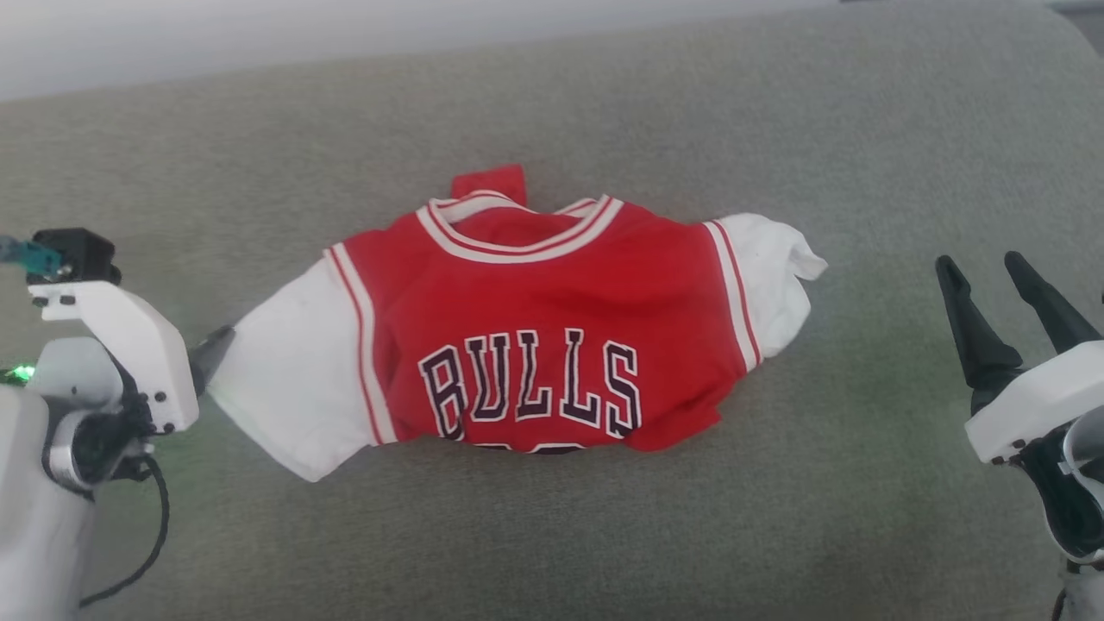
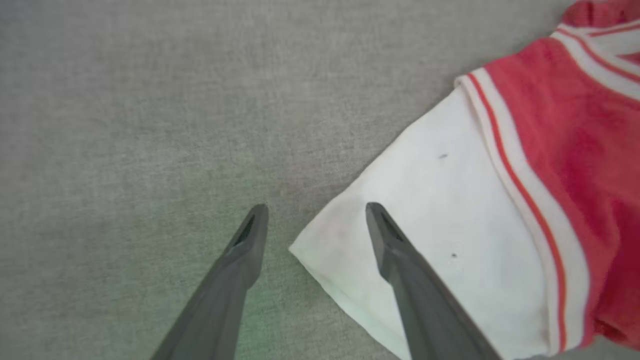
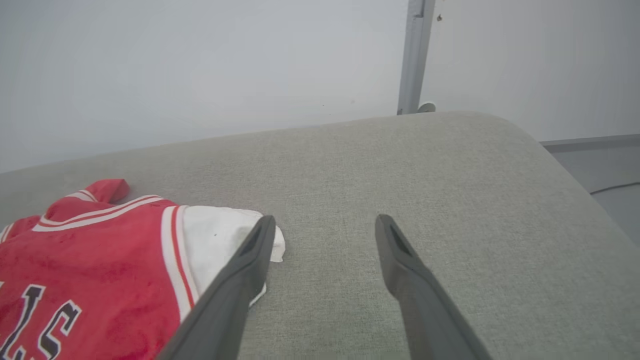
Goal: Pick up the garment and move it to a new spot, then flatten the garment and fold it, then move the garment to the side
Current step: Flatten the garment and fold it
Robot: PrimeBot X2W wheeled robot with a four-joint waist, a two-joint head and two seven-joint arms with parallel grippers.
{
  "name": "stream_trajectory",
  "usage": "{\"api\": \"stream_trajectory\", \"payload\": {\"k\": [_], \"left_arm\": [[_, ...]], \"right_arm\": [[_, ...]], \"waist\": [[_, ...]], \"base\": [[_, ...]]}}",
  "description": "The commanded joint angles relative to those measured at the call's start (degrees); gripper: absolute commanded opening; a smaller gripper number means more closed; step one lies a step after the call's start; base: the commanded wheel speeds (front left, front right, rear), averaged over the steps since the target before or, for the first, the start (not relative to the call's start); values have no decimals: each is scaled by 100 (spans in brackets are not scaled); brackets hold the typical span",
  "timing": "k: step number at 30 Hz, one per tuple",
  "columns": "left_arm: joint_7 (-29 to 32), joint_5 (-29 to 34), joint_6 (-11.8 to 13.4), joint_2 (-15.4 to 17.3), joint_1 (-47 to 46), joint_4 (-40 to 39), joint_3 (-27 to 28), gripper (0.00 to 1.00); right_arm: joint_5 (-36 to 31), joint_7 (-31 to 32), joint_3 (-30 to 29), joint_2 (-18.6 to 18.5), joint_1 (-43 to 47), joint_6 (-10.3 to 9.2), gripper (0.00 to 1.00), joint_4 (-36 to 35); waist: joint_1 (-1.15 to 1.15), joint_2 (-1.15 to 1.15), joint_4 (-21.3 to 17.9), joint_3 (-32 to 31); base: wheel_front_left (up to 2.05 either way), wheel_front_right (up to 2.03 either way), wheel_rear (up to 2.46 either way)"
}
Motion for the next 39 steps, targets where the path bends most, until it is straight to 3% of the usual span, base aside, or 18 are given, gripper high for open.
{"api": "stream_trajectory", "payload": {"k": [1,4,15,19,23,24,32,39], "left_arm": [[72,16,23,3,-71,53,-37,100],[534,59,182,44,-293,379,-151,100],[2142,-111,806,-336,-454,1285,-538,100],[2681,-272,909,-594,-398,1278,-689,100],[2818,-280,958,-647,-340,1111,-767,100],[2825,-300,961,-671,-323,1076,-767,0],[2504,-317,942,-836,-527,693,-732,0],[2335,-329,911,-1082,-820,532,-812,0]], "right_arm": [[-9,5,-15,34,22,-2,100,-33],[-8,41,-19,101,5,-2,100,-96],[122,344,88,-14,-126,-2,100,-87],[174,488,150,-87,-219,-2,100,-65],[243,661,237,-157,-351,-2,100,-52],[262,710,269,-178,-403,-2,100,-46],[510,1532,740,-506,-1089,-2,100,350],[691,2637,1227,-765,-1856,-2,100,1320]], "waist": [[0,0,-105,114],[0,0,-169,229],[0,0,-63,440],[0,0,36,477],[0,0,132,552],[0,0,156,571],[0,0,448,761],[0,0,757,946]], "base": [[0,0,0],[0,0,0],[0,0,0],[0,0,0],[0,0,0],[0,0,0],[0,0,0],[0,0,0]]}}
